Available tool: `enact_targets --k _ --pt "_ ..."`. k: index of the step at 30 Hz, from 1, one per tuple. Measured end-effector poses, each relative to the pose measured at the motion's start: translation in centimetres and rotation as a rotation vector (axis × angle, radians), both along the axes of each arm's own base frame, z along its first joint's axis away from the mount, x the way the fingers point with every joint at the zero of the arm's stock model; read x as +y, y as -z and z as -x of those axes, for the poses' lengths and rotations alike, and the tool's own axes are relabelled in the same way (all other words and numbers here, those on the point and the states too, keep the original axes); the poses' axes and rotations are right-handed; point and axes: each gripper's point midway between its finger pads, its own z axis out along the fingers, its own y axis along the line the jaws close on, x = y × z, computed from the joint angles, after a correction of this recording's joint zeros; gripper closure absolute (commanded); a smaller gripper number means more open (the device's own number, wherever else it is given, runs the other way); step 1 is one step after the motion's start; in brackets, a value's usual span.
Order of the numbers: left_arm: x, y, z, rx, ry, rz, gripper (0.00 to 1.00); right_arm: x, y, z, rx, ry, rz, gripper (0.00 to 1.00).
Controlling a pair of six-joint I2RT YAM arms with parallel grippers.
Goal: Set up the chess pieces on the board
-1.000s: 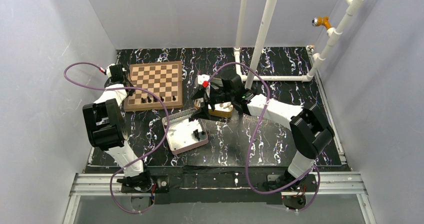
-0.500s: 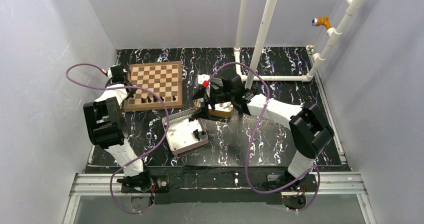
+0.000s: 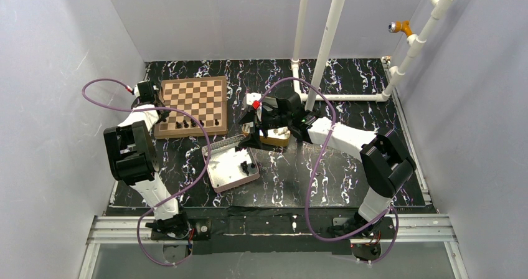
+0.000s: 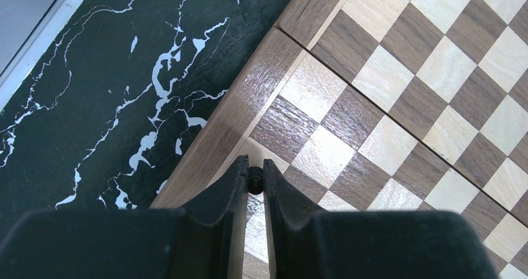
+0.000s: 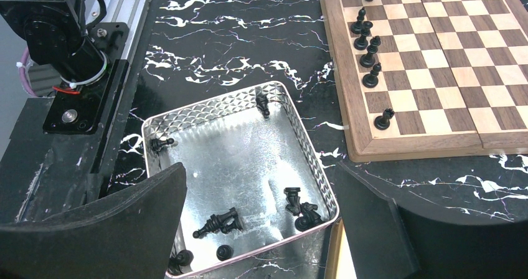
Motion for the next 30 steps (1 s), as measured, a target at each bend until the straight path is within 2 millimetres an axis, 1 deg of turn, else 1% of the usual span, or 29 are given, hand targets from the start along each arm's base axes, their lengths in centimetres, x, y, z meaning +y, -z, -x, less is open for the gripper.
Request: enact_targets --k 7,10,16,21,24,28,30 --pt "0.05 0.13 0.25 0.011 -0.002 -0.001 0.80 -0.01 0.00 -0.02 0.000 0.000 0.000 0.05" --pt "0.15 0.13 0.29 0.013 -0.003 -0.005 0.79 -0.01 0.00 -0.02 0.000 0.000 0.000 0.05" --pt "0.25 -0.11 0.10 0.009 -0.004 -0.008 0.80 -0.02 0.00 -0.03 0.000 0.001 0.000 0.05" --pt "0.39 -0.41 -0.13 0.002 -0.006 -0.013 0.83 -0.02 0.00 -0.03 0.000 0.000 0.000 0.05" --pt "0.40 -0.39 -0.13 0.003 -0.005 -0.014 0.86 -0.02 0.00 -0.03 0.000 0.000 0.000 0.05" --pt "0.43 -0.36 -0.10 0.005 -0.006 -0.015 0.86 -0.06 -0.02 -0.05 0.001 -0.001 -0.001 0.05" --pt "0.43 -0.36 -0.10 0.005 -0.006 -0.015 0.84 -0.10 -0.02 -0.08 0.001 -0.001 -0.001 0.05"
